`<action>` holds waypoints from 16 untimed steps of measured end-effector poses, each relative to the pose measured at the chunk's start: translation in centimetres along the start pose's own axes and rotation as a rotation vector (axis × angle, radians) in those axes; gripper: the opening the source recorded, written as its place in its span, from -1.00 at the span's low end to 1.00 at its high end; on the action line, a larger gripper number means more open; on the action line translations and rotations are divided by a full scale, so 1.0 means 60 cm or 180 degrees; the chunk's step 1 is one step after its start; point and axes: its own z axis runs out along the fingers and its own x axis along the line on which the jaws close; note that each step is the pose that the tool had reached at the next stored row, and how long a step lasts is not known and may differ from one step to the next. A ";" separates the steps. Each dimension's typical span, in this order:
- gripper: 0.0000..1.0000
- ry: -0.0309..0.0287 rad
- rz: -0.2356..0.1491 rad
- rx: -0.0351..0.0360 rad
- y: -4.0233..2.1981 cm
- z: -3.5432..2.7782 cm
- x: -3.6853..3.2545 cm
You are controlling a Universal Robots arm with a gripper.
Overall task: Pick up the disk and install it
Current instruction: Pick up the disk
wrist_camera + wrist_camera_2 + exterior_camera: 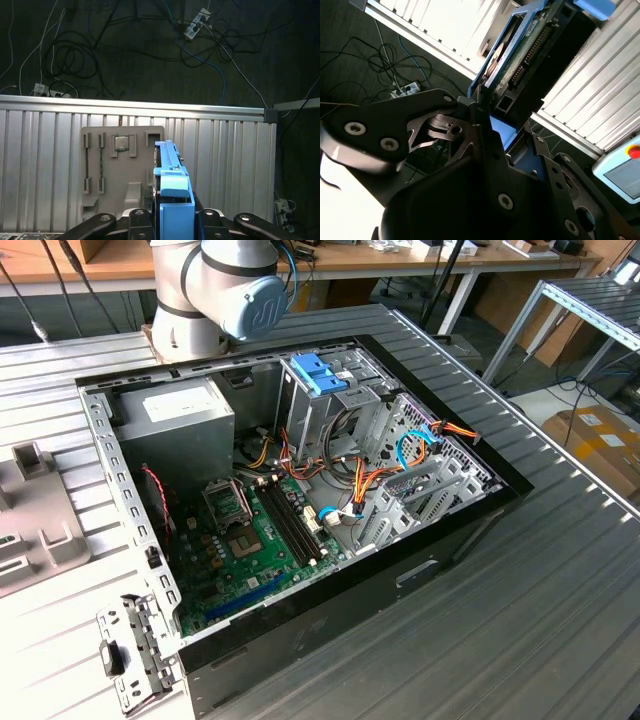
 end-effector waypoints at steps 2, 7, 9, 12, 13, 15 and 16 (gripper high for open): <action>-0.26 0.0000 0.0000 0.0000 0.000 -0.014 -0.001; -0.26 0.0000 0.0000 0.0000 0.001 -0.024 -0.001; -0.26 0.0000 0.0000 0.0000 0.001 -0.029 -0.001; -0.26 0.0000 0.0000 0.0000 0.001 -0.034 -0.002; -0.26 0.0000 0.0000 0.0000 0.001 -0.036 -0.002; -0.26 0.0000 0.0000 0.0000 0.001 -0.039 -0.002; -0.26 0.0000 0.0000 0.0000 0.001 -0.040 -0.002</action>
